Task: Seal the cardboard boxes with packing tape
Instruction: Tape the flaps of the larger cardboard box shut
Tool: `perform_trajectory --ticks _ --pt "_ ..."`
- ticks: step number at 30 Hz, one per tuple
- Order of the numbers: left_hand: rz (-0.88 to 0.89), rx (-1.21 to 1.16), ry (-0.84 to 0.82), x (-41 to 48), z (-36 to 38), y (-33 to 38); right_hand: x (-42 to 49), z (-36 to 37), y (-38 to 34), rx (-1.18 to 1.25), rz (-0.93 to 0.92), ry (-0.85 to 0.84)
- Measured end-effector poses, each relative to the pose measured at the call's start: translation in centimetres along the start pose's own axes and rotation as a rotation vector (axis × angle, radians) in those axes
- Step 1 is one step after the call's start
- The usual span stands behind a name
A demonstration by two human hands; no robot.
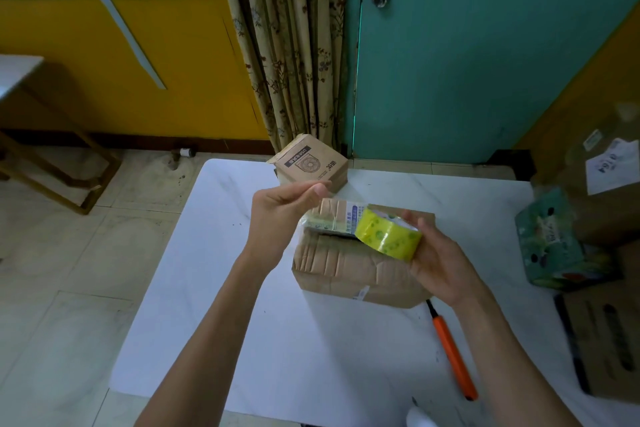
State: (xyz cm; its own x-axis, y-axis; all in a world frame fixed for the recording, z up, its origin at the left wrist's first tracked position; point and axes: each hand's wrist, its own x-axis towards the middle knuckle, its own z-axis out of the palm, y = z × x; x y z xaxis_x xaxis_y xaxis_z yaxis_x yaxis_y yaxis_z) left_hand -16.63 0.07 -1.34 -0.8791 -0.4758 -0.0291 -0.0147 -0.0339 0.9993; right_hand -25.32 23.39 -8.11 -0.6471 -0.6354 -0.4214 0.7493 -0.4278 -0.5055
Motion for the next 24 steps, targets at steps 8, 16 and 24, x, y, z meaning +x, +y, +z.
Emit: perform_trajectory --ticks 8,16,24 --pt "-0.057 -0.088 0.116 0.3 -0.2 0.1 -0.4 0.3 1.3 -0.785 -0.127 -0.009" --pt "-0.093 -0.047 0.240 1.1 -1.3 -1.2 -0.6 -0.3 0.6 -1.092 -0.248 -0.034" --pt "-0.320 -0.171 0.390 2.1 -2.8 -6.0 -0.8 2.8 -0.8 -1.040 -0.299 -0.025"
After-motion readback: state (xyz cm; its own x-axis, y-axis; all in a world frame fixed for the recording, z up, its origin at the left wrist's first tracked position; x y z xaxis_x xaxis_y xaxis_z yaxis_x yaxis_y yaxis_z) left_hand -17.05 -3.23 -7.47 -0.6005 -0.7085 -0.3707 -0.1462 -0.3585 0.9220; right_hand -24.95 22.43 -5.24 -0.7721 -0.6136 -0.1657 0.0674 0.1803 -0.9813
